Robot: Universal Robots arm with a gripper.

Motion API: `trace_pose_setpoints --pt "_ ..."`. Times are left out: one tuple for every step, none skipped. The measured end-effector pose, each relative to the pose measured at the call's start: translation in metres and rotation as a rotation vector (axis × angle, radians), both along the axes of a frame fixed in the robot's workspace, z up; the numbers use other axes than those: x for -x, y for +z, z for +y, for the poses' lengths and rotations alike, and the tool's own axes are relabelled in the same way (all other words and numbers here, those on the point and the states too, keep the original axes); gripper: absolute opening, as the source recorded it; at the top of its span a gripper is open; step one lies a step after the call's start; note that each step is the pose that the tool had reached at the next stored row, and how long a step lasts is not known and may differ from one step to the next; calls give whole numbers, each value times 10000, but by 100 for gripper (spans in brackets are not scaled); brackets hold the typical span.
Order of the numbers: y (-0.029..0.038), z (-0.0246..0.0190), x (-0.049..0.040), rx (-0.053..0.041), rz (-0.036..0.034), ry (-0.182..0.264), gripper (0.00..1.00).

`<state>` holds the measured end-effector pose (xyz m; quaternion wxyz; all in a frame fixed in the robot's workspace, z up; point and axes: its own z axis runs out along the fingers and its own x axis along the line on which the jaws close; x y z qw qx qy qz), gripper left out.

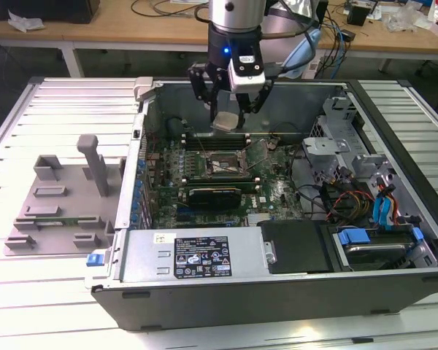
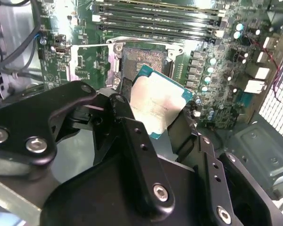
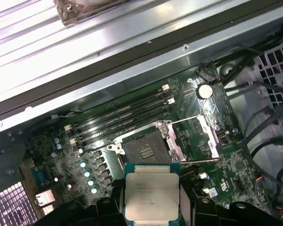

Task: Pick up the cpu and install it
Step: 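Place the cpu into insertion slot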

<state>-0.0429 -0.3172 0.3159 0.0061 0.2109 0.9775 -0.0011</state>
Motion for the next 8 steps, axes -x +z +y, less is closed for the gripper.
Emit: trace_pose_setpoints --pt "-1 0 0 0 0 -182 55" --pt "-1 0 0 0 0 -357 55" --pt "-2 0 0 0 0 -772 55" --pt "-3 0 0 0 1 -1088 55" --pt "-4 0 0 0 0 -1310 55" --pt "-4 0 0 0 0 -1483 55" --pt "-5 0 0 0 0 -1671 55" --pt "-5 0 0 0 0 -1793 55"
